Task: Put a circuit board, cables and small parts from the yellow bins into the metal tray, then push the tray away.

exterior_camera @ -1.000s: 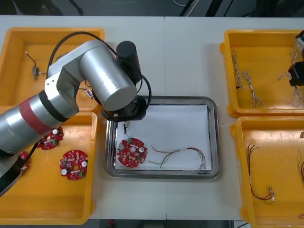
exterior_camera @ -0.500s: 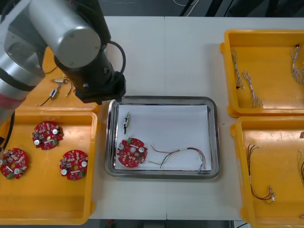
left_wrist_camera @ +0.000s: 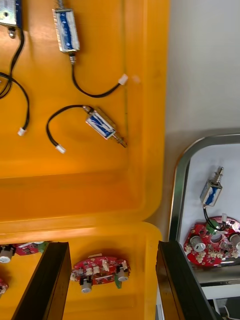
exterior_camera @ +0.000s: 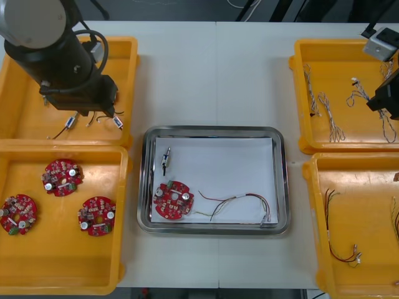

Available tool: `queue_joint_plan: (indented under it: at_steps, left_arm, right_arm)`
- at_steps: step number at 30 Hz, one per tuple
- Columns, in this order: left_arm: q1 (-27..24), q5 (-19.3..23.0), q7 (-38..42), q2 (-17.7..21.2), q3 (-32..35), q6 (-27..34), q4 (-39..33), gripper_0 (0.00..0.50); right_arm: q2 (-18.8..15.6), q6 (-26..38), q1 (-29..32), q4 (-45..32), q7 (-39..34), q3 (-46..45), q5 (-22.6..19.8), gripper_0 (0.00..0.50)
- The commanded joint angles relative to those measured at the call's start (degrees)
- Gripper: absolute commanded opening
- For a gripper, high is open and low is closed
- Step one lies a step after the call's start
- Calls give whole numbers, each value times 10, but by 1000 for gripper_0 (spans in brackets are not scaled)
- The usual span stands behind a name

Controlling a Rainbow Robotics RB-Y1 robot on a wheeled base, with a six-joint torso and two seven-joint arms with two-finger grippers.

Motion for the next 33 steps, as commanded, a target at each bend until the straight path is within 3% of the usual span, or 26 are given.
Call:
queue_joint_plan:
  at_steps: [1,5,8,17,24,33]
  left_arm:
    - [-26,5,-52,31,52,6,42,500]
    - [-26,-2,-91,36,68,5,67,500]
    - [-26,-16,-142,40,81,2,96,500]
    - [-24,-49,-233,42,99,-18,142,500]
    - [17,-57,-263,41,122,-66,139,500]
    - [78,-65,-281,41,124,-141,120,500]
  right_arm:
    - [-35,4,7,-62,-17,21,-45,0]
    - [-51,4,6,-90,-18,58,-69,0]
    - [-67,-38,-3,-109,-15,111,-92,0]
    - [-66,-76,-118,-120,-5,291,-90,0]
    - [-24,-100,-200,-101,5,416,-70,0]
    - [8,-178,-209,-58,30,493,-40,0]
